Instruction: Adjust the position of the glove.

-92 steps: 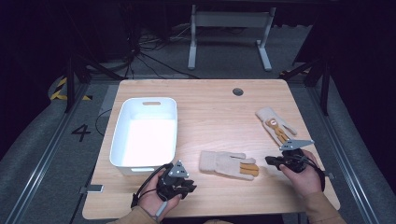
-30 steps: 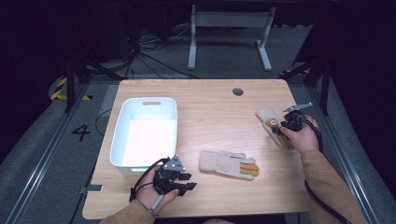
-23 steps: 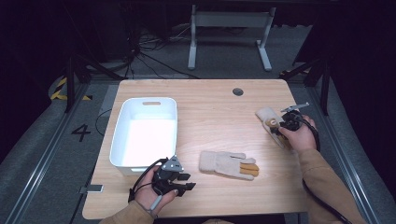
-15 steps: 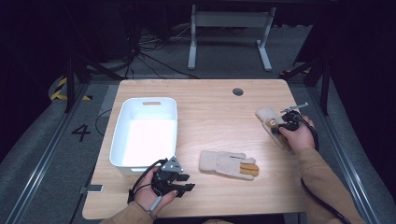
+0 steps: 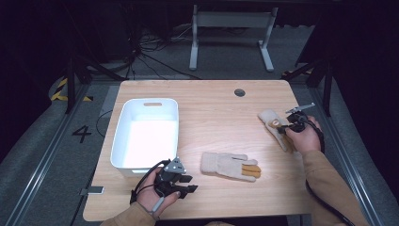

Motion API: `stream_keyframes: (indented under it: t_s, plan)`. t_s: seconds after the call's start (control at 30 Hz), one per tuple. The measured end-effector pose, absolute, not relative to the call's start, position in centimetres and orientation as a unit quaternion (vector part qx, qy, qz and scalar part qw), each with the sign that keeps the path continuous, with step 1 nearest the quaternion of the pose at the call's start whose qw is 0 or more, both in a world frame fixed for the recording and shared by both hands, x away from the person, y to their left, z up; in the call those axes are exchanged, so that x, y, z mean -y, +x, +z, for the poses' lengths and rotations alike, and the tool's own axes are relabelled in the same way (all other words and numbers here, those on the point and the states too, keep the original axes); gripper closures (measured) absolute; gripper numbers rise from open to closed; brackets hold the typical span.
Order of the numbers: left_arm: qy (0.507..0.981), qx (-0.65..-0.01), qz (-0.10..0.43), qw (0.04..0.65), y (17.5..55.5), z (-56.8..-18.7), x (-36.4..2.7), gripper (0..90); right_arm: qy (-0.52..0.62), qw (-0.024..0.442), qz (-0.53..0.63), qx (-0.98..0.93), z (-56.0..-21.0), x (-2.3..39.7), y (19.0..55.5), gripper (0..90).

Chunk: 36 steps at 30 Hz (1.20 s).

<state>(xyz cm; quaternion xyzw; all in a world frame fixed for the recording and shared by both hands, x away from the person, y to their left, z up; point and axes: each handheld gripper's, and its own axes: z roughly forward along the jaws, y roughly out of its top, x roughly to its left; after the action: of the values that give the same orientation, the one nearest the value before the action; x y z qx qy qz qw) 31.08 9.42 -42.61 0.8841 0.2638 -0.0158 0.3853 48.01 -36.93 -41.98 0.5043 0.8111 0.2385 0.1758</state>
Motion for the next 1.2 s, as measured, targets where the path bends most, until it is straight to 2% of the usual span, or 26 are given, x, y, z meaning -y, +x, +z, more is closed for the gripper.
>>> stream_keyframes:
  t_s: [0.57,1.03,1.2]
  plan:
    - [0.889,-0.245,-0.027,0.386,31.9,-42.7,-8.0,59.9,0.416,0.201,0.286,-0.840,-36.8,34.5,43.9,80.2]
    - [0.890,-0.242,-0.025,0.387,31.9,-42.6,-7.8,59.8,0.327,0.182,0.324,-0.869,-34.7,30.5,40.0,80.2]
    - [0.890,-0.242,-0.028,0.386,31.9,-42.6,-7.9,59.9,0.294,0.162,0.339,-0.879,-34.6,28.7,38.9,80.2]
